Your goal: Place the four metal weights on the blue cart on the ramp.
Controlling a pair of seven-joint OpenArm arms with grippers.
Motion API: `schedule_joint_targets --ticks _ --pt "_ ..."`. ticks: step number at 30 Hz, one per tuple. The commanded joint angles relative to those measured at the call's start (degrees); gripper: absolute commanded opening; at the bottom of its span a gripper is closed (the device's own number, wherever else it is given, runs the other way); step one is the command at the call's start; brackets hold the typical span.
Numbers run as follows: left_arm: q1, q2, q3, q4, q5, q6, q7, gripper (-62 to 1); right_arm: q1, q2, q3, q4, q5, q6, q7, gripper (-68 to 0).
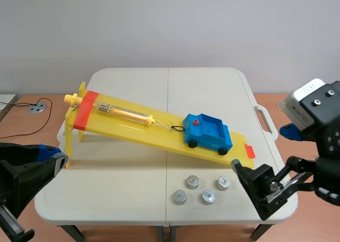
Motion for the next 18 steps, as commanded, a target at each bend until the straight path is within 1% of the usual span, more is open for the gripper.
schedule_joint_targets --ticks 1,2,4,9,11,14,16,18 --pt "-0.9 0.0 -0.9 3.9 -4.6 -2.0 -6.0 -56.4 3.9 1.4 -1.9 4.0 2.6 1.1 4.5 -1.7" --pt "-0.9 0.0 -0.9 3.9 -4.6 -2.0 -5.9 -57.3 4.0 1.0 -2.7 3.6 2.6 1.1 4.5 -1.8" --pt "-0.9 0.0 -0.9 3.9 -4.5 -2.0 -5.9 -57.3 4.8 0.1 -4.4 2.6 2.5 1.1 4.5 -5.2" --pt "-0.9 0.0 -0.9 3.9 -4.4 -2.0 -4.9 -57.4 6.3 -1.5 -7.5 -1.2 2.1 1.1 3.9 -19.5" --pt "-0.9 0.0 -0.9 3.9 -4.4 -2.0 -4.7 -57.3 7.4 -2.3 -8.3 -2.8 2.1 1.1 3.0 -23.4" --pt "-0.9 0.0 -0.9 3.9 -4.4 -2.0 -4.7 -57.3 9.4 -4.0 -9.2 -4.7 -0.3 2.1 1.1 -26.9" --pt "-0.9 0.0 -0.9 3.9 -4.4 -2.1 -4.7 -57.3 10.7 -4.9 -10.1 -5.6 -2.2 2.2 0.5 -28.3" --pt "-0.9 0.0 -0.9 3.9 -4.4 -2.1 -4.7 -57.3 11.8 -5.7 -11.2 -6.6 -4.1 2.2 0.5 -28.3"
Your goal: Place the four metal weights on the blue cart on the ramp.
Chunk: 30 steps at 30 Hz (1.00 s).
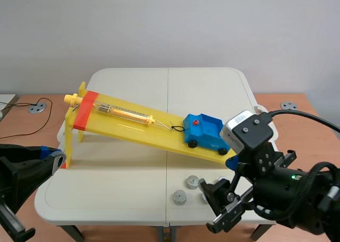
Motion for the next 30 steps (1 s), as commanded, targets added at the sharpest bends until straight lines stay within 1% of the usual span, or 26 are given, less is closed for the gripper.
schedule_joint_targets --ticks 1,11,13,16,21,27,30 --pt "-0.5 0.0 -0.9 3.9 -4.5 -2.1 -5.9 -57.3 4.8 -0.3 0.2 2.3 -0.5 1.7 5.5 -28.3" --pt "-0.5 0.2 -0.9 3.9 -4.5 -2.1 -5.9 -57.3 9.7 -3.7 -5.8 -6.2 -2.6 1.7 6.2 -28.2" --pt "-0.5 0.2 -0.9 3.9 -4.5 -2.1 -5.9 -57.3 10.4 -4.1 -6.8 -7.4 -3.0 1.7 6.6 -28.2" --pt "-0.5 0.2 -0.9 3.9 -4.5 -2.1 -5.8 -57.3 11.0 -4.9 -8.0 -8.5 -5.0 1.7 7.1 -28.3" --pt "-0.5 0.2 -0.9 3.9 -4.5 -2.1 -5.7 -57.3 11.6 -5.2 -10.2 -10.6 -6.1 1.3 8.7 -28.3" --pt "-0.5 0.2 -0.9 3.9 -4.5 -2.1 -5.7 -57.3 13.3 -7.1 -10.8 -14.6 -7.3 1.3 11.2 -28.2" --pt "-0.5 0.2 -0.9 3.9 -4.5 -2.1 -5.7 -57.3 13.6 -7.7 -10.8 -15.0 -7.7 1.3 12.2 -28.3"
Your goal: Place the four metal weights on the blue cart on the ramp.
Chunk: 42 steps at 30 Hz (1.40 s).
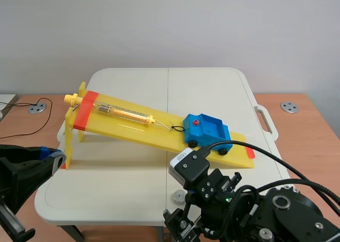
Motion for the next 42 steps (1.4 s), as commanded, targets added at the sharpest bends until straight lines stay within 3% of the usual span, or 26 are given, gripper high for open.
schedule_joint_targets --ticks 1,14,18,24,42 --pt "-0.5 0.1 -0.9 3.9 -4.5 -2.1 -5.8 -57.3 4.7 -1.4 0.8 3.9 0.9 1.4 8.6 -28.3" --pt "-0.5 0.1 -0.9 3.9 -4.5 -2.1 -5.7 -57.3 6.1 -4.9 0.8 -1.4 0.7 0.8 12.3 -28.3" --pt "-0.5 0.1 -0.9 3.9 -4.5 -2.1 -5.7 -57.3 6.4 -5.7 0.8 -2.4 -0.7 -1.5 12.8 -28.3" --pt "-0.5 0.1 -0.9 3.9 -4.5 -2.1 -5.7 -57.3 6.4 -6.0 0.8 -2.4 -1.5 -3.5 13.2 -28.3" --pt "-0.5 0.1 -0.9 3.9 -4.5 -2.1 -5.8 -57.3 6.4 -6.0 0.0 -6.1 -1.6 -4.3 15.3 -28.3"
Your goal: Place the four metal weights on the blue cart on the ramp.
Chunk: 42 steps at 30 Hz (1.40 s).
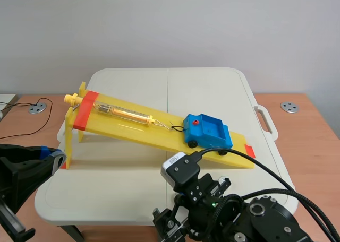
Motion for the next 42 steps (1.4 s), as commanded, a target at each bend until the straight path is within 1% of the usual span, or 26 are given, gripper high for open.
schedule_joint_targets --ticks 1,6,10,14,16,20,24,30,33,36,42 --pt "-0.5 0.1 -0.9 3.9 -4.5 -2.1 -5.8 -57.3 4.5 -1.1 0.0 2.0 1.1 -2.2 8.5 -28.3" --pt "-0.5 0.1 -0.9 3.9 -4.5 -2.1 -5.8 -57.3 5.9 -1.1 0.0 -0.2 1.1 -2.5 9.4 -28.5" --pt "-0.5 0.1 -0.9 3.9 -4.5 -2.1 -5.8 -57.3 7.0 -1.1 0.0 -1.9 1.1 -2.5 9.4 -37.9" --pt "-0.5 0.1 -0.9 3.9 -4.5 -2.1 -5.8 -57.3 7.0 -1.1 0.0 -1.9 1.1 -2.5 9.3 -45.5" --pt "-0.5 0.1 -0.9 3.9 -4.5 -2.1 -5.8 -57.3 7.0 -1.1 0.0 -1.9 1.1 -2.5 8.5 -51.2" --pt "-0.5 0.1 -0.9 3.9 -4.5 -2.1 -5.8 -57.3 7.0 -1.1 0.0 -1.9 1.1 -2.6 7.0 -57.7" --pt "-0.5 0.1 -0.9 3.9 -4.5 -2.1 -5.8 -57.3 7.0 -1.1 0.0 -1.9 1.1 -3.0 5.2 -67.0" --pt "-0.5 0.1 -0.9 3.9 -4.5 -2.1 -5.8 -57.3 7.0 -1.1 0.0 -1.9 1.2 -3.2 5.1 -66.9" --pt "-0.5 0.1 -0.9 3.9 -4.5 -2.1 -5.8 -57.3 6.8 -0.6 0.1 -0.4 1.6 -3.1 4.9 -66.9" --pt "-0.5 0.1 -0.9 3.9 -4.5 -2.1 -5.8 -57.3 5.8 0.6 0.1 4.0 3.1 -3.1 3.7 -66.9" --pt "-1.2 0.1 -0.9 3.9 -4.5 -2.1 -5.7 -57.3 1.0 4.1 0.3 14.4 5.5 -3.1 2.0 -66.9"
